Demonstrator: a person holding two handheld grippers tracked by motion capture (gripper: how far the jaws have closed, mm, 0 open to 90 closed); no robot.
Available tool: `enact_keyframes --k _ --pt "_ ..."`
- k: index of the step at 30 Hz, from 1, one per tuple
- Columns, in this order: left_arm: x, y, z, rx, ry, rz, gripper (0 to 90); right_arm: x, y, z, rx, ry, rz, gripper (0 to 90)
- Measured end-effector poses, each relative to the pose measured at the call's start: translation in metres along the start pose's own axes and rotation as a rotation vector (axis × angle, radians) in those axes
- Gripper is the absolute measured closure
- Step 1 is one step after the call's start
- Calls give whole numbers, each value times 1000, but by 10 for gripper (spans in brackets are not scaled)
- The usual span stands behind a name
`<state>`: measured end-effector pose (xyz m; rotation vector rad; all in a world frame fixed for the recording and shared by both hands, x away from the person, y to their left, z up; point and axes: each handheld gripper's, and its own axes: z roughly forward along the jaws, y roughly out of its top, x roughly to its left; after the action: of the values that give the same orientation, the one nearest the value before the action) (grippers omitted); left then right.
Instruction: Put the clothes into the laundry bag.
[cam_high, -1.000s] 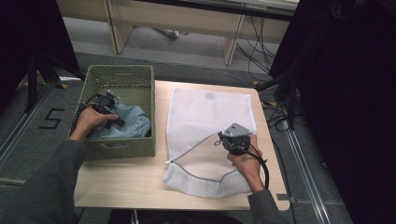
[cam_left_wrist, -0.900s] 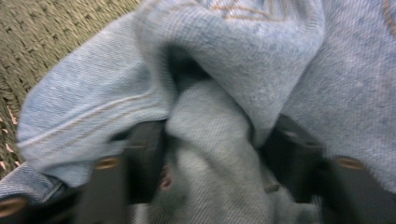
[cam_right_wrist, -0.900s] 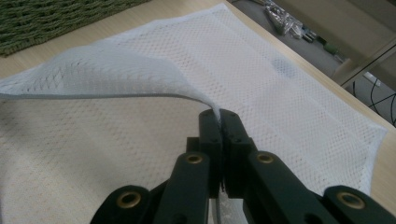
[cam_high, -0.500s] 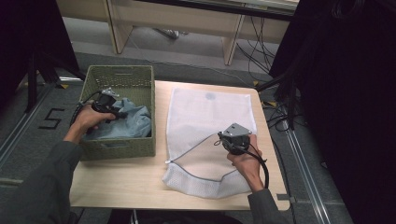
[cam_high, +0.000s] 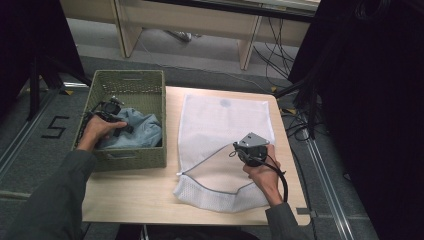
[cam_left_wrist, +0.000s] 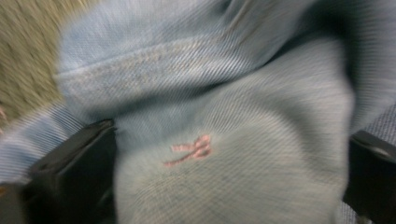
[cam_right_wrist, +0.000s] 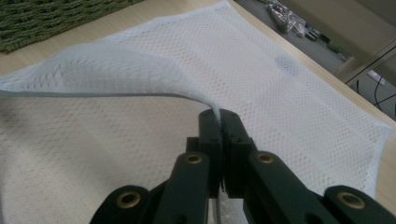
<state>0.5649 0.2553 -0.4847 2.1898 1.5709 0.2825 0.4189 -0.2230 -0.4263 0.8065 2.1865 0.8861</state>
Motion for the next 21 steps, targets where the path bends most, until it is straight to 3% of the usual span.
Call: enact_keyframes --k 2,5,8,11,12,13,15,18,19,20,21 --pt "2 -3 8 -3 -72 15 0 0 0 0 13 14 0 894" --pt "1 -3 8 7 -84 -11 0 -1 0 1 3 9 -1 894" --pt "-2 -3 9 3 -61 -17 12 0 0 1 6 12 -2 894" --pt "-4 -1 5 21 -48 -6 194 0 0 0 11 14 -4 894" --pt "-4 -1 2 28 -70 4 194 0 0 0 11 14 -4 894" --pt "-5 -1 -1 29 -92 17 342 0 0 0 14 14 -1 894" --pt "-3 -2 -2 14 -106 14 400 -1 0 1 6 12 1 895" --pt "-4 -3 -2 -4 -101 46 450 -1 0 1 8 12 -1 895" --pt "-5 -3 -2 -20 -97 78 462 -1 0 0 14 19 -5 895" --pt "-5 -3 -2 -20 -97 78 475 -1 0 1 6 15 -2 895" --pt "-6 -4 -1 -39 -101 45 493 -2 0 1 5 15 -2 895"
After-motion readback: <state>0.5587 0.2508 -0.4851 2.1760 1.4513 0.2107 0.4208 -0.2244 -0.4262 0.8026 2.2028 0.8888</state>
